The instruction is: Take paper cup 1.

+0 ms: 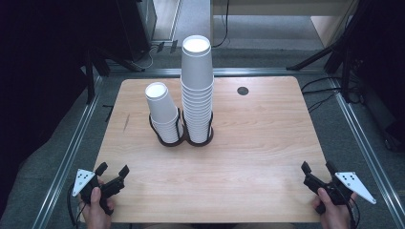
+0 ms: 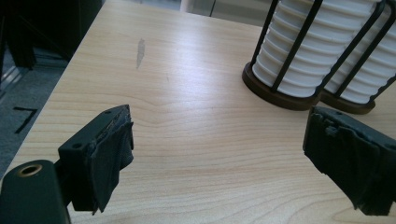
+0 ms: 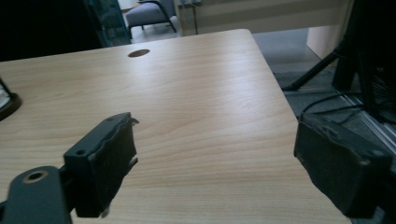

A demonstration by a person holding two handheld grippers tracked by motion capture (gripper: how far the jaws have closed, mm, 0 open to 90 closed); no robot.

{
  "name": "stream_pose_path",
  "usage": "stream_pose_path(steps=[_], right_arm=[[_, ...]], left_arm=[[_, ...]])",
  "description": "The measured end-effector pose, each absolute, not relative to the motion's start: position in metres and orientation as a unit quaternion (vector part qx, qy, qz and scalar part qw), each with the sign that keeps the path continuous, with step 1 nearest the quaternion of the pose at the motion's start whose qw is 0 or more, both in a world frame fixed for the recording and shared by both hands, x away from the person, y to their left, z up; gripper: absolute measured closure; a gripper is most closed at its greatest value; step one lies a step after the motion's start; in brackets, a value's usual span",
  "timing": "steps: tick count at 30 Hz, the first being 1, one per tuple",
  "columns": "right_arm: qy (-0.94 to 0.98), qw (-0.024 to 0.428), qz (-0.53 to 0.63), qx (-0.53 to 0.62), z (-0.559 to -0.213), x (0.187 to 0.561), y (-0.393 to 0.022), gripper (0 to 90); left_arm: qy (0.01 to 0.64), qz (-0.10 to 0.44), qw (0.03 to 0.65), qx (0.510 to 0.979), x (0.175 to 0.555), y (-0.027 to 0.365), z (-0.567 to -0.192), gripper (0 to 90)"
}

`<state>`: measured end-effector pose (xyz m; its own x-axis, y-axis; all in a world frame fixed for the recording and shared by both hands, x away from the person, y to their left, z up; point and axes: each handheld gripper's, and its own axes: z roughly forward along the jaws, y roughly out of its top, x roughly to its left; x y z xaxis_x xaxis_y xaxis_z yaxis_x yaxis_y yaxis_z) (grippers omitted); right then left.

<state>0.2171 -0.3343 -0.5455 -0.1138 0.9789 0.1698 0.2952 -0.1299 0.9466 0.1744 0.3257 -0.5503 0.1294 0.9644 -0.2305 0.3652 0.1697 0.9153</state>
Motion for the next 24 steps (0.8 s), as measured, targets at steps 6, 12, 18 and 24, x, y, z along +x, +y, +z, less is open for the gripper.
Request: stream_pose_path(steps=[6, 12, 18, 24], right_arm=[[0.554, 0.378, 0.469, 0.574, -0.545, 0.218, -0.33, 14.2], [0.564, 0.358, 0.47, 0.577, -0.544, 0.218, -0.328, 14.2], [0.578, 0.346, 0.471, 0.57, -0.542, 0.219, -0.322, 13.7], [0.579, 0.347, 0.473, 0.566, -0.535, 0.22, -0.317, 9.3]], left_arm=[[0.586, 0.302, 0.492, 0.568, 0.175, 0.326, -0.55, 8.5], [0.584, 0.304, 0.493, 0.569, 0.174, 0.324, -0.547, 8.5], [0.575, 0.293, 0.514, 0.566, 0.175, 0.317, -0.537, 8.5], [0.549, 0.313, 0.533, 0.563, 0.179, 0.303, -0.525, 8.7]])
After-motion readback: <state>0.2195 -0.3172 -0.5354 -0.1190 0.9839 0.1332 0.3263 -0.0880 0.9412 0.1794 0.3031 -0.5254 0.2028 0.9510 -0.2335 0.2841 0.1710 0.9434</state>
